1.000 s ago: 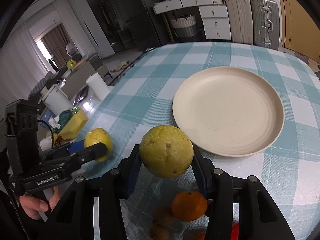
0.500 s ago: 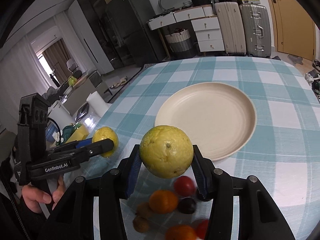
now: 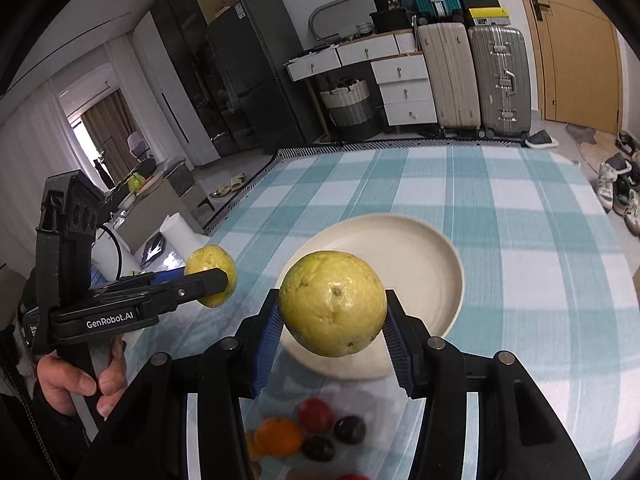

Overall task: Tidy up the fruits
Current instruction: 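Lower both citrus onto the cream plate and open both grippers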

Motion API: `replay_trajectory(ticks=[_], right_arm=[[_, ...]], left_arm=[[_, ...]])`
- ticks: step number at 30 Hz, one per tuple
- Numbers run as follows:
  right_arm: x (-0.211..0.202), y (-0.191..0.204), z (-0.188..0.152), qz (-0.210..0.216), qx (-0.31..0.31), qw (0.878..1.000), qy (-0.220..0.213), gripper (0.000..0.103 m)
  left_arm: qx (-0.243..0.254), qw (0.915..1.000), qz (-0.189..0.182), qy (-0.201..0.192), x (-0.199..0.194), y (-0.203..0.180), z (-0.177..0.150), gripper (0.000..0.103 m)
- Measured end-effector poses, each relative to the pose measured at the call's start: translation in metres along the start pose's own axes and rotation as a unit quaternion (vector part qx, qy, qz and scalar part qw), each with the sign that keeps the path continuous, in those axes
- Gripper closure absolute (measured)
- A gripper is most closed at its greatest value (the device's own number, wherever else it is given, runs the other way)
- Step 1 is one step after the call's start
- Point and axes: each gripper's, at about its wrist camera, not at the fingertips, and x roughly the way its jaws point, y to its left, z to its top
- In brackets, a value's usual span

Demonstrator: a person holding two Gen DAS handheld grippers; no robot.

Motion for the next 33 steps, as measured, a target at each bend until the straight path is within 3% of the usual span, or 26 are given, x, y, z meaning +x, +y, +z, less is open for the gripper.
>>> replay_trajectory(ticks=[12, 17, 33], right_arm=[[0.040, -0.027, 0.027, -0.004, -0.004, 1.000, 0.012, 0.053], [0.067, -0.038, 0.028, -0.004, 0.004, 0.999, 0.032, 0.054], [0.123, -0.056, 0.029, -0.023, -0.006, 0.999, 0.040, 0.053]], left_arm=[[-0.011, 0.9994, -0.022, 0.026, 0.058, -0.001, 0.036, 0.056], [-0.030, 0.9963, -0.064, 0.049, 0.092, 0.002, 0.046, 0.056], [-0.031, 0.9932, -0.081, 0.077, 0.161, 0.003, 0.065, 0.056]])
